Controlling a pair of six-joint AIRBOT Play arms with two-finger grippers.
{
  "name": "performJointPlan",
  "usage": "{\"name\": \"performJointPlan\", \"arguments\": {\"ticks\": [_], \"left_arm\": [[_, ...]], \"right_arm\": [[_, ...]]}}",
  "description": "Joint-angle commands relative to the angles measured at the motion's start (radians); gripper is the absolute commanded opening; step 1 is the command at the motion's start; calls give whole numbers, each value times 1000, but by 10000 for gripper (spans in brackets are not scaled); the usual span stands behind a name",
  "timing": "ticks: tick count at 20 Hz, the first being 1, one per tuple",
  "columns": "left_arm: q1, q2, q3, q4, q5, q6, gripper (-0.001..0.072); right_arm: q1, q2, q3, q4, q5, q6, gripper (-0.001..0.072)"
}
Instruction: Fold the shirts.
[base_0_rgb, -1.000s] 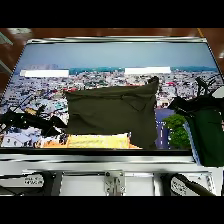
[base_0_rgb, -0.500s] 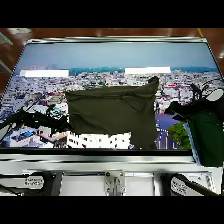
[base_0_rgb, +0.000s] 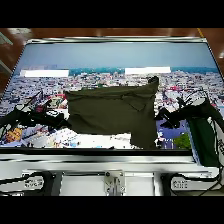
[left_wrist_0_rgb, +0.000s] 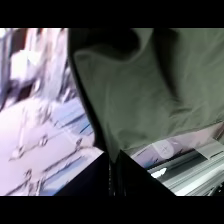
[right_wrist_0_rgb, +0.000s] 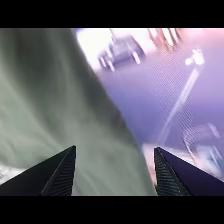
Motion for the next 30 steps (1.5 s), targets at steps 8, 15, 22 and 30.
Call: {"name": "performJointPlan", "arguments": {"ticks": [8, 15, 22, 30], "left_arm": [[5, 96, 137, 48, -81, 3, 38], [2, 426, 869, 29, 93, -14, 40], [3, 663, 1226, 73, 256, -106, 40], [3, 698, 1109, 544, -147, -250, 40]], "right_arm": [[134, 29, 69, 6, -90, -64, 58], [125, 581, 496, 24, -247, -179, 57], [125, 894, 794, -50, -372, -16, 57], [125, 797, 794, -183, 114, 74, 58]]}}
